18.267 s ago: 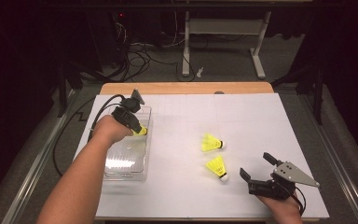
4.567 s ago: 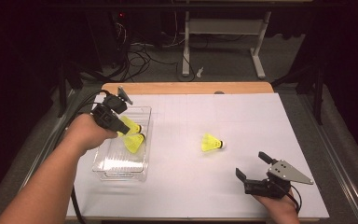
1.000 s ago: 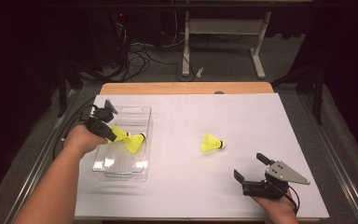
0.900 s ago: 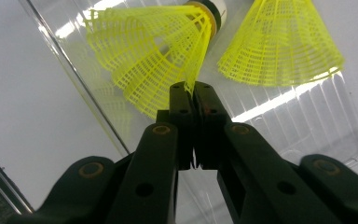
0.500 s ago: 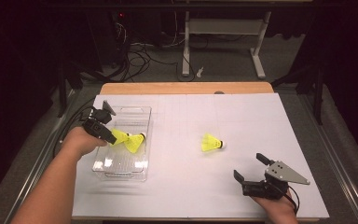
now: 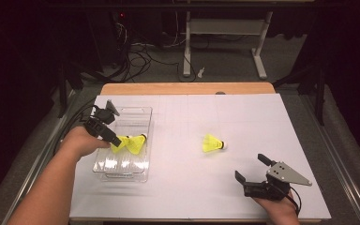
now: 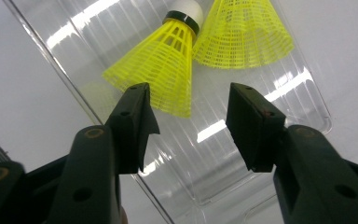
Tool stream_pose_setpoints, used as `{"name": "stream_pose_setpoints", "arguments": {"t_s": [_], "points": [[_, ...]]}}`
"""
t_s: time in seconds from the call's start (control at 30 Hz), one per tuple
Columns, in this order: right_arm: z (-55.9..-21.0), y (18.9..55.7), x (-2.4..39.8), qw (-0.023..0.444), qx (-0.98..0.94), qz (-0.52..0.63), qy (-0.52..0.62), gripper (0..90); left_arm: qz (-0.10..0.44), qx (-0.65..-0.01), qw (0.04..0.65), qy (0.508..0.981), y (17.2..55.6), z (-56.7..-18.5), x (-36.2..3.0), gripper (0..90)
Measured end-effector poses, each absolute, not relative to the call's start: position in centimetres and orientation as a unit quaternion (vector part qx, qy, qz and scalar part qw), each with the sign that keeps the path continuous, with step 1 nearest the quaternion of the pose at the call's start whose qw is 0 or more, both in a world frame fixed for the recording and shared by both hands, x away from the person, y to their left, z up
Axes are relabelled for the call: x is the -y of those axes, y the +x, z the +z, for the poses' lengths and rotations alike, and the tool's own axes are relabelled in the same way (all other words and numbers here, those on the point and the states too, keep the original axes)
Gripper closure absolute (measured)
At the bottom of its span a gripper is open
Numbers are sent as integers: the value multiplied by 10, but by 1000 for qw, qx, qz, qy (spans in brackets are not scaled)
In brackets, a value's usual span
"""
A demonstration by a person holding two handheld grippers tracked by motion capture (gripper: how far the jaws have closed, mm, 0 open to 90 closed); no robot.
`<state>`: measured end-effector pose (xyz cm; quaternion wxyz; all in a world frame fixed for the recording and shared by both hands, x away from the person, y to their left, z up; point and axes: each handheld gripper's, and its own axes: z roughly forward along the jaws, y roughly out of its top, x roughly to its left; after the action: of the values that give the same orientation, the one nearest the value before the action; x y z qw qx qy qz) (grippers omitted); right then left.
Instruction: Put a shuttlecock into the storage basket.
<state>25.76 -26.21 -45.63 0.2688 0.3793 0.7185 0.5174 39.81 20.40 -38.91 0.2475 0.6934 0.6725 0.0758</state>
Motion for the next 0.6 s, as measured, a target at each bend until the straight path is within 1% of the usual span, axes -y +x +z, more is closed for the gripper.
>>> {"name": "stream_pose_setpoints", "arguments": {"t_s": [0.23,0.6], "points": [[-456,258,263,270,-717,518,382,2,79,-668,236,702,392,-387,-201,393],[-457,258,262,270,-718,516,382,2,72,-662,226,712,382,-382,-198,277]]}}
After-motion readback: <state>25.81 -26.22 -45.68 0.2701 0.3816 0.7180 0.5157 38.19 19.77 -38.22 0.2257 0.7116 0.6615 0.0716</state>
